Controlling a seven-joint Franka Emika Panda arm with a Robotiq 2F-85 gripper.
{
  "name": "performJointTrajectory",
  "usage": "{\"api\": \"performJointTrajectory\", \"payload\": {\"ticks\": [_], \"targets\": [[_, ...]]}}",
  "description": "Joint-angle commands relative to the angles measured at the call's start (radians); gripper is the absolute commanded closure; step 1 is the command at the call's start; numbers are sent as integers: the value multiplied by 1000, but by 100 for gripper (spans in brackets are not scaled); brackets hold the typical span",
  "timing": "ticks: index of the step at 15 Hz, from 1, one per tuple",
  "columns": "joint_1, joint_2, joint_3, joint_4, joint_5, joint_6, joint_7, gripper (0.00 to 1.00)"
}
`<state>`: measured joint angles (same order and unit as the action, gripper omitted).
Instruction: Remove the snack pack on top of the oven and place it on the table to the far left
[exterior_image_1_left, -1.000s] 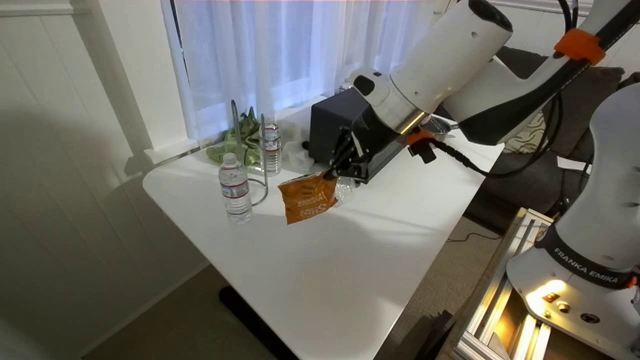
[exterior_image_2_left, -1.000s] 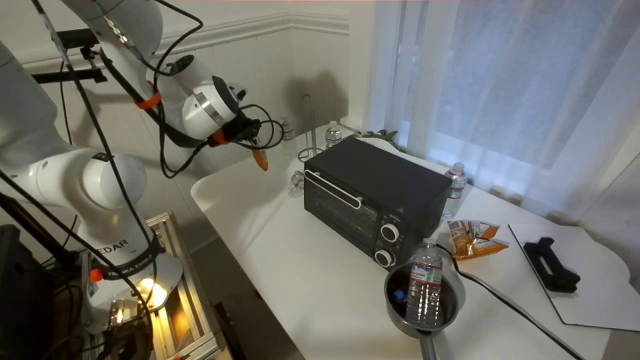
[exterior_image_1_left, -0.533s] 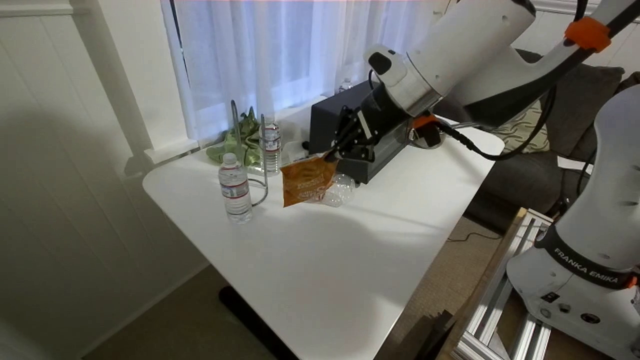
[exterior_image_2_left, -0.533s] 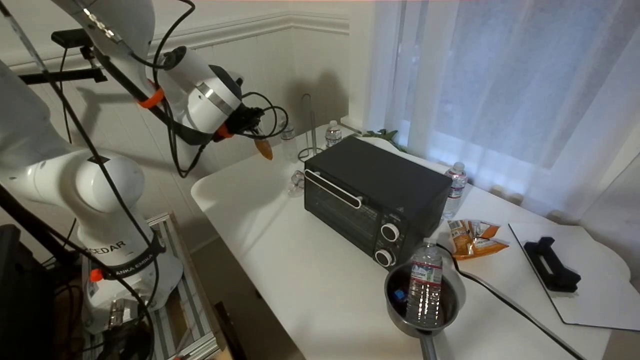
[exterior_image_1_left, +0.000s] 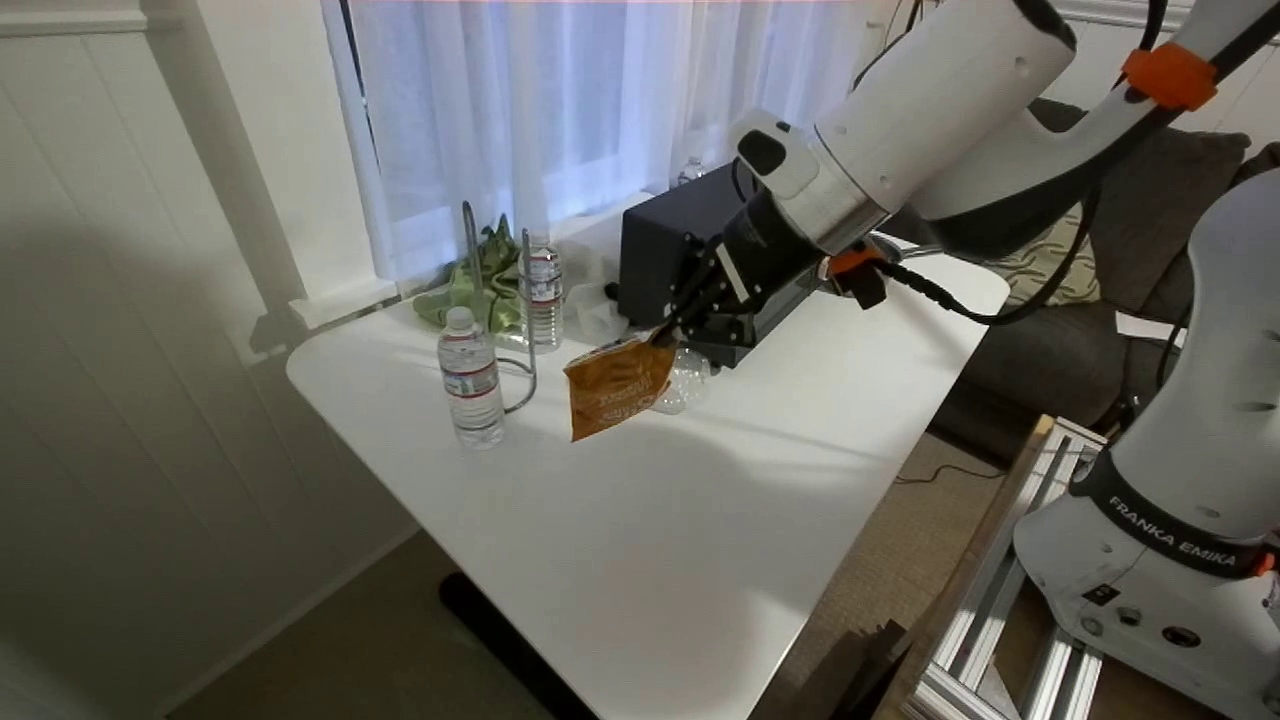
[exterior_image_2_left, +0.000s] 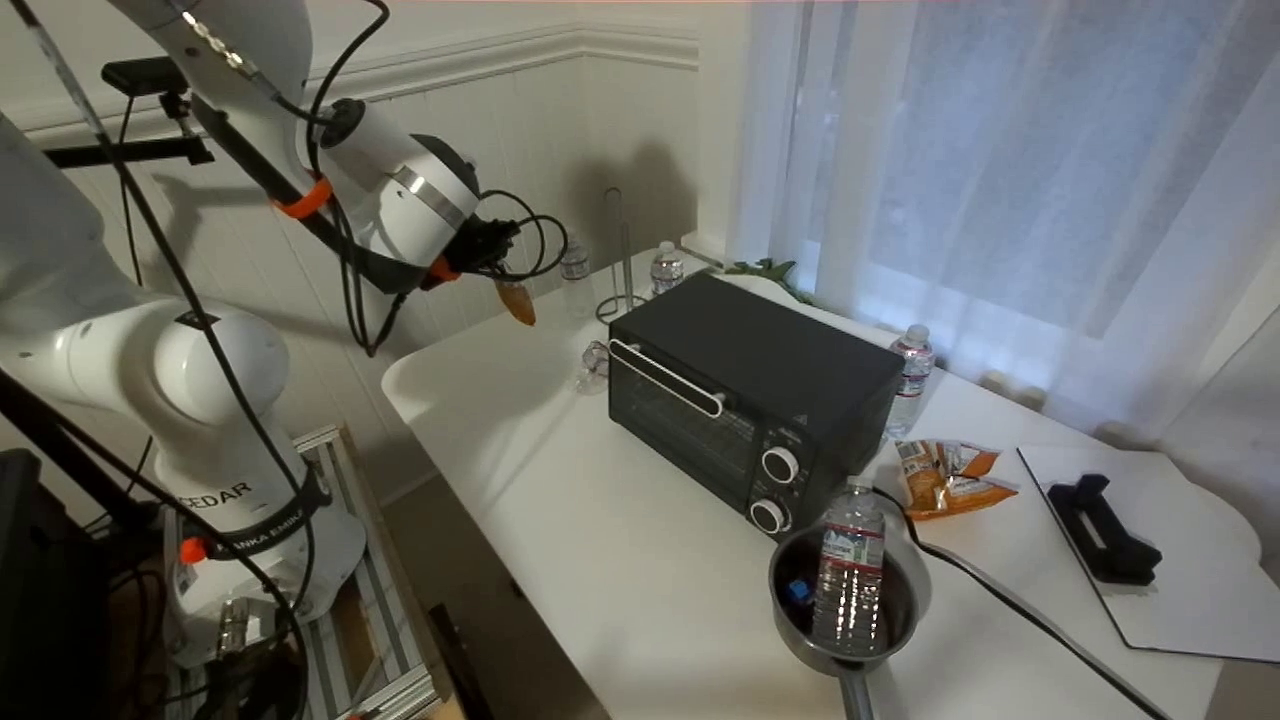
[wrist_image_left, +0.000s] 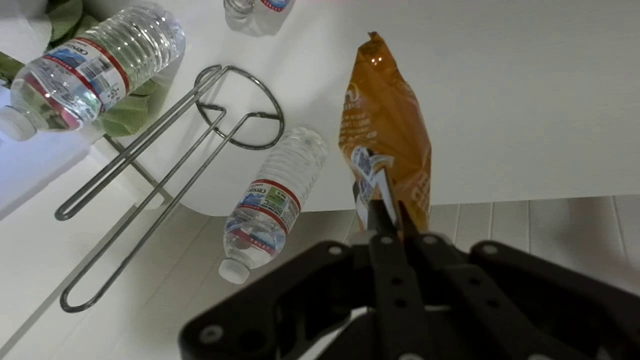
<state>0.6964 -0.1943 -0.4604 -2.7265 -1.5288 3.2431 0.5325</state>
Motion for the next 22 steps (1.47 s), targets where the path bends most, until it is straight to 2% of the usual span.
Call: {"api": "performJointTrajectory", "payload": {"ticks": [1,5,9,10,12,16,22], "targets": [[-1,43,13,44,-71,-3,80,100],[9,54,16,96,-136,-36,177,100],[43,75,13,134,-254,-93,370,100],[21,54,5,103,-179,-63,252,98],[34,63,6,114,-211,-79,310,98],[36,71,6,119,-214,-80,322,100],[68,171,22,170,-224,-81,357,100]]}}
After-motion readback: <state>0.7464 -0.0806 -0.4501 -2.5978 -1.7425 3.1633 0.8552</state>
